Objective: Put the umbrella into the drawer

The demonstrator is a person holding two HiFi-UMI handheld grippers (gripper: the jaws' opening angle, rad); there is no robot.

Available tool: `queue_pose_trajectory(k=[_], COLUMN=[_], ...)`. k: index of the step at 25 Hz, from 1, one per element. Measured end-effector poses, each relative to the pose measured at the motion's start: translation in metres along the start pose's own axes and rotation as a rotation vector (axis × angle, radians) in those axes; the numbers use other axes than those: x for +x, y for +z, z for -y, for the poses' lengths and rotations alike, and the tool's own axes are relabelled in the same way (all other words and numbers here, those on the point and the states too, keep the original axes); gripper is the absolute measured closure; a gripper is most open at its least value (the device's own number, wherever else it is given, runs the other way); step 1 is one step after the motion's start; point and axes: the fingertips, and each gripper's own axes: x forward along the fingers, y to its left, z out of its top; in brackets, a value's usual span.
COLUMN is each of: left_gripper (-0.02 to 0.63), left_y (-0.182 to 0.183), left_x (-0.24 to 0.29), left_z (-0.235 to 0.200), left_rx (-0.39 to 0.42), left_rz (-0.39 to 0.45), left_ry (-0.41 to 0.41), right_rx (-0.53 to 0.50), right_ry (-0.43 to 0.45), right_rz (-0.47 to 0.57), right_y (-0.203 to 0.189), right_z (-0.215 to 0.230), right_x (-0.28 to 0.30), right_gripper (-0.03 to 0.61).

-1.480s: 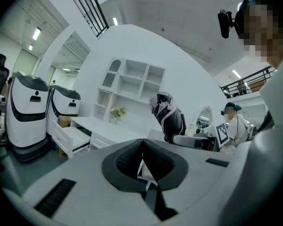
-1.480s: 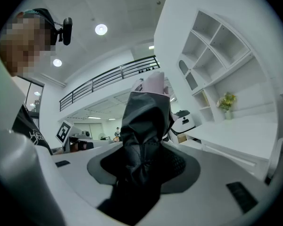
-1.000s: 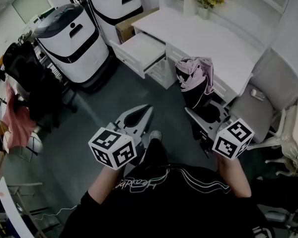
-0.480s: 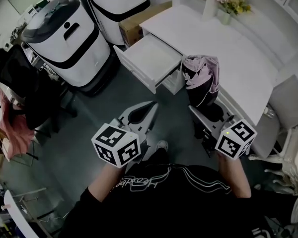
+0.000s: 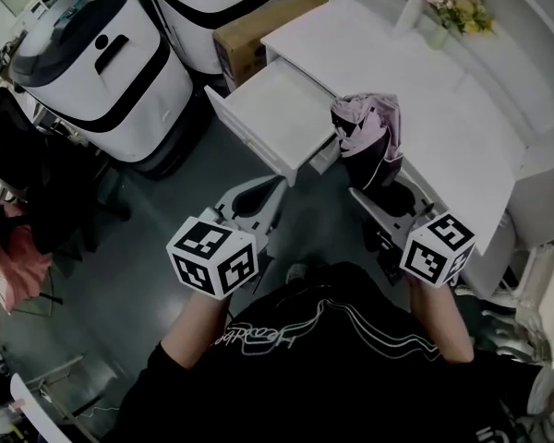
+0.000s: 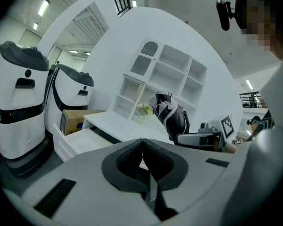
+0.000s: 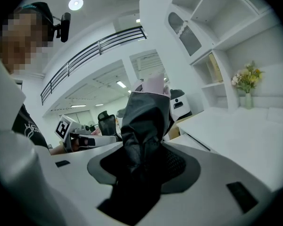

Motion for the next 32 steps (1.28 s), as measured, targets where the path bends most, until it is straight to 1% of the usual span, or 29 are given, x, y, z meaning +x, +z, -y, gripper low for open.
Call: queue_pose_trajectory(k=[2, 7, 13, 18, 24, 32], left_gripper=[0.594, 0.594, 0.594, 0.594, 0.594, 0.594], left_y=[0.004, 0.019, 0.036, 0.048, 0.059, 0.051], left_x=[0.008, 0.022, 0.054, 0.08, 0.106, 0.139], left_z=[-0.02, -0.042, -0.088, -0.142, -0.199, -0.251], left_rx=[-0.01, -0.01, -0.02, -0.073, -0.137, -0.206], left_rz=[-0.012, -0.011, -0.015, -0.031, -0.045, -0.076], left_ry=[0.003, 0.018, 0.057, 0.094, 0.136, 0.171], right_rx=[0.018, 0.011, 0.015, 0.004, 0.052, 0.042], right_ry=[0.008, 0.031, 0.054, 0.055, 0.091, 0.105], right_rz=[-0.015, -0.02, -0.034, -0.094, -0.154, -0.258], right_y=[0.002, 0.015, 0.033, 0.041, 0.047, 0.025], right_z=[0.006, 0.02, 0.063, 0.097, 0.126, 0.165], right_x=[0.022, 0.056, 0.11, 0.167, 0.23, 0.303], right_gripper=[0.363, 0.364, 0.364, 0.362, 0.363, 0.362])
